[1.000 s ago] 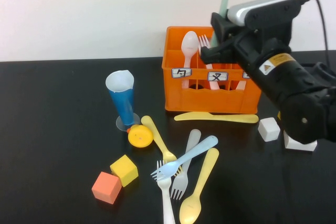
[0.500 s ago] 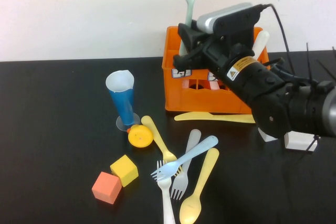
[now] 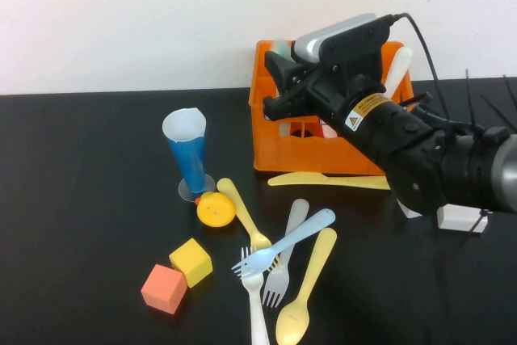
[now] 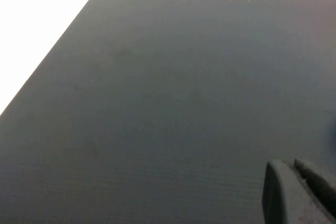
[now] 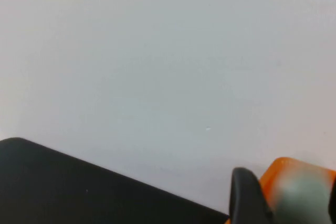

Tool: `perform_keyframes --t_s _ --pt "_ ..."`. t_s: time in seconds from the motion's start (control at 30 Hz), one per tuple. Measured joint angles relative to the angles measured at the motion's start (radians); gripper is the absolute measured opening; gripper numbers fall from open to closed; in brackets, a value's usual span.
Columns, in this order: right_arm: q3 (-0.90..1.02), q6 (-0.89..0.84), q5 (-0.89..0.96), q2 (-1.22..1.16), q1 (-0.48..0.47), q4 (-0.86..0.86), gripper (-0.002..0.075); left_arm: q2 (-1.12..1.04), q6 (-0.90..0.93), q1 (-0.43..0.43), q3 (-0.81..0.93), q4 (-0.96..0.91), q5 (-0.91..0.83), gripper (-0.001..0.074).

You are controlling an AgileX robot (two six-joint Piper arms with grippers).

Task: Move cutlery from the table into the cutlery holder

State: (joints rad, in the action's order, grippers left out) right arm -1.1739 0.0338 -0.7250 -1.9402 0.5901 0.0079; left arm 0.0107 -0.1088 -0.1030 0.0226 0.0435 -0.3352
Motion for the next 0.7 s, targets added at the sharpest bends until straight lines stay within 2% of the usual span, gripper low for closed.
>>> perform_keyframes --t_s 0.1,0.2,0.33,0.47,0.6,0.7 --pt "0.026 0.000 0.004 0.038 0.000 -0.008 0.0314 0.000 0.000 0.000 0.000 0.000 0.000 -0.0001" --pt "0.090 0.000 0.004 0.112 0.000 -0.008 0.0259 0.000 0.000 0.000 0.000 0.000 0.000 -0.0001" --pt "0.205 -0.021 0.014 0.267 0.000 -0.031 0.0132 0.000 0.000 0.000 0.000 0.000 0.000 -0.0001" --pt "0.321 -0.026 0.054 0.438 0.000 -0.160 0.0029 0.000 0.000 0.000 0.000 0.000 0.000 -0.0001" --pt "0.413 -0.010 0.130 0.615 0.000 -0.324 0.0006 0.000 0.000 0.000 0.000 0.000 0.000 -0.0001" --pt "0.471 0.001 0.269 0.763 0.000 -0.380 0.0000 0.000 0.000 0.000 0.000 0.000 0.000 -0.0001"
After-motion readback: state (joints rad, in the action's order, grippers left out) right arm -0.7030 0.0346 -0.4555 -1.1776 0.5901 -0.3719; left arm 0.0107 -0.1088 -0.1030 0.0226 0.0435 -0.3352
